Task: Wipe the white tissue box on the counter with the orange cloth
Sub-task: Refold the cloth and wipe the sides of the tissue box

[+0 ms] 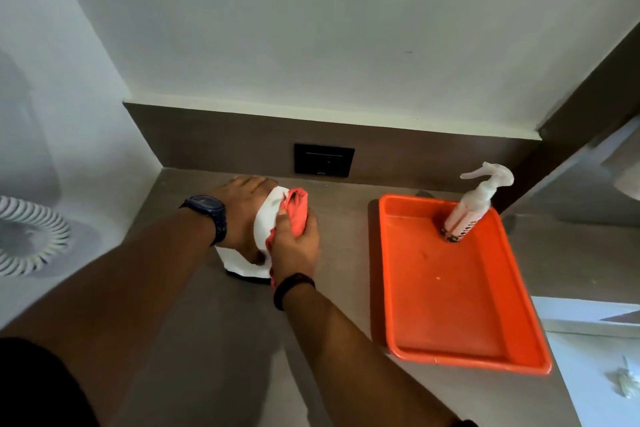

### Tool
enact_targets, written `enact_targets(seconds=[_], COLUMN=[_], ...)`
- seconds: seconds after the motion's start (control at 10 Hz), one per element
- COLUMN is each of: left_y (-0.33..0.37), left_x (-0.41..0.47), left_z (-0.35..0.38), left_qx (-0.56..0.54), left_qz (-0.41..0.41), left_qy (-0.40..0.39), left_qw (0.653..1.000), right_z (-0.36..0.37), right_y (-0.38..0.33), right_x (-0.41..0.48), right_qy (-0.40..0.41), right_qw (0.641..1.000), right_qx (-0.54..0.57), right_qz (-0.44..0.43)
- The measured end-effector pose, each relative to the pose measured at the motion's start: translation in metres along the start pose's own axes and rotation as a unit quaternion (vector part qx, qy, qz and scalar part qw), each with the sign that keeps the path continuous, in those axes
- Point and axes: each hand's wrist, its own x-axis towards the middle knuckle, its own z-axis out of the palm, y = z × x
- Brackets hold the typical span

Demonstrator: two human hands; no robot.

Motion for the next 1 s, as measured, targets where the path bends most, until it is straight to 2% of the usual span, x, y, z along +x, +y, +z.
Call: enact_targets(seconds=[0.2,0.3,0.4,0.5,0.6,0.7,0.8,0.9,1.0], left_y=[0.001,0.006,0.030,0.078,0.130,0.168,0.190,0.198,0.201], left_x=[-0.002,-0.005,-0.002,0.013,0.031,0.043,0.045,0.043,0.044], left_z=[0.000,-0.007,-0.014,-0.013,0.003,0.029,0.051,0.064,0.063], left_qx=[-0.007,0.000,-0.036,-0.076,-0.106,-0.110,-0.118,-0.143,-0.160], left_qz=[-0.018,-0.032,-0.011,0.042,0.078,0.063,0.059,0.047,0.035], left_qy=[0.003,-0.019,0.015,0.096,0.089,0.066,0.031,0.006,0.007], left_qw=[1.000,0.999,0.999,0.992,0.987,0.990,0.991,0.989,0.986], right_z=[-0.031,-0.061,-0.107,-0.156,-0.194,-0.218,-0.228,-0.229,-0.231], right_y=[-0.028,-0.044,-0.060,-0.065,-0.048,-0.024,-0.001,0.019,0.028], right_x=[0.005,0.013,0.024,0.037,0.052,0.061,0.066,0.067,0.069], right_qy=[-0.035,-0.022,0.066,0.152,0.136,0.090,0.035,-0.016,-0.015], right_qw=[0.993,0.992,0.992,0.971,0.904,0.819,0.762,0.728,0.723], right_qx=[0.102,0.121,0.041,-0.131,-0.372,-0.550,-0.638,-0.682,-0.686], right_qz=[0.052,-0.016,-0.096,-0.133,-0.163,-0.135,-0.106,-0.069,-0.073])
